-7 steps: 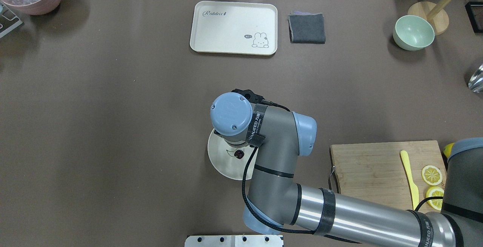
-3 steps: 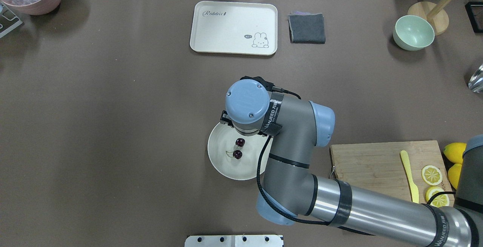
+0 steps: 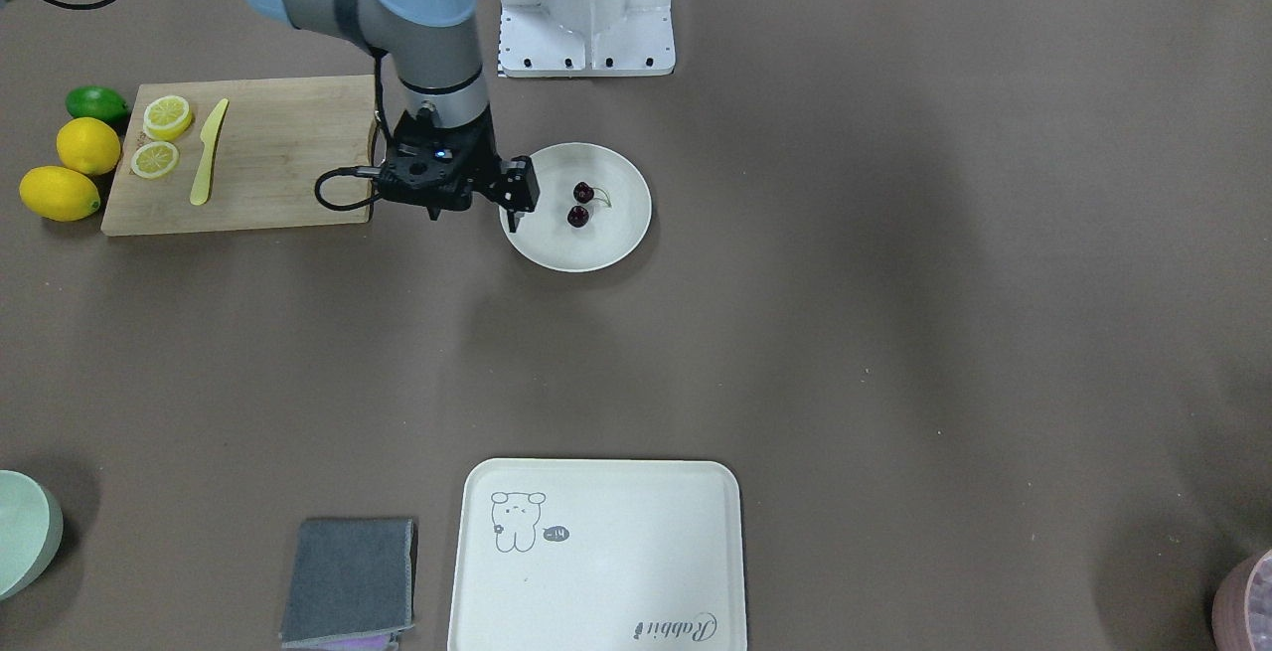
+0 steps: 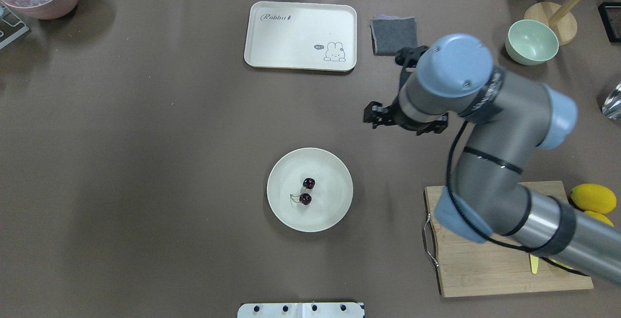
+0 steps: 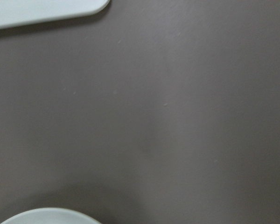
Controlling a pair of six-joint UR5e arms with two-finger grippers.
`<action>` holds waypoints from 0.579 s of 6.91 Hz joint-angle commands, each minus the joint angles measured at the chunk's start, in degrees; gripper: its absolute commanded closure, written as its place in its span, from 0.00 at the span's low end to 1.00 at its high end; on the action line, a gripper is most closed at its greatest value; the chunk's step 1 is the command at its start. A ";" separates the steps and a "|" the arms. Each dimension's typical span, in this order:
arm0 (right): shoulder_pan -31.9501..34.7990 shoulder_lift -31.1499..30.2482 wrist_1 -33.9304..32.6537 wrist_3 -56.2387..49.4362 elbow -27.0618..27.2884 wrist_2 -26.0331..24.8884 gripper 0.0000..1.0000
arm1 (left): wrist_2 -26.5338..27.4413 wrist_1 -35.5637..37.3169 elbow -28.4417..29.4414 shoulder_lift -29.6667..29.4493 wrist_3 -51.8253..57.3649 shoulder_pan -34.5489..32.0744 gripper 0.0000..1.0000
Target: Place red cherry on plate
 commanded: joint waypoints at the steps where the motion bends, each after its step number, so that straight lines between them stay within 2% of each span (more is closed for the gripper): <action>1: 18.19 -10.57 -0.35 -22.88 4.21 10.93 0.00 | -0.01 -0.09 1.34 0.26 -0.04 -0.71 0.02; 3: 34.82 -22.67 -0.44 -50.45 3.61 16.61 0.00 | 0.25 -0.09 1.43 0.35 -0.04 -0.80 0.02; 4: 42.56 -26.82 -0.36 -60.95 0.73 20.11 0.00 | 0.25 -0.09 1.43 0.26 -0.04 -0.80 0.02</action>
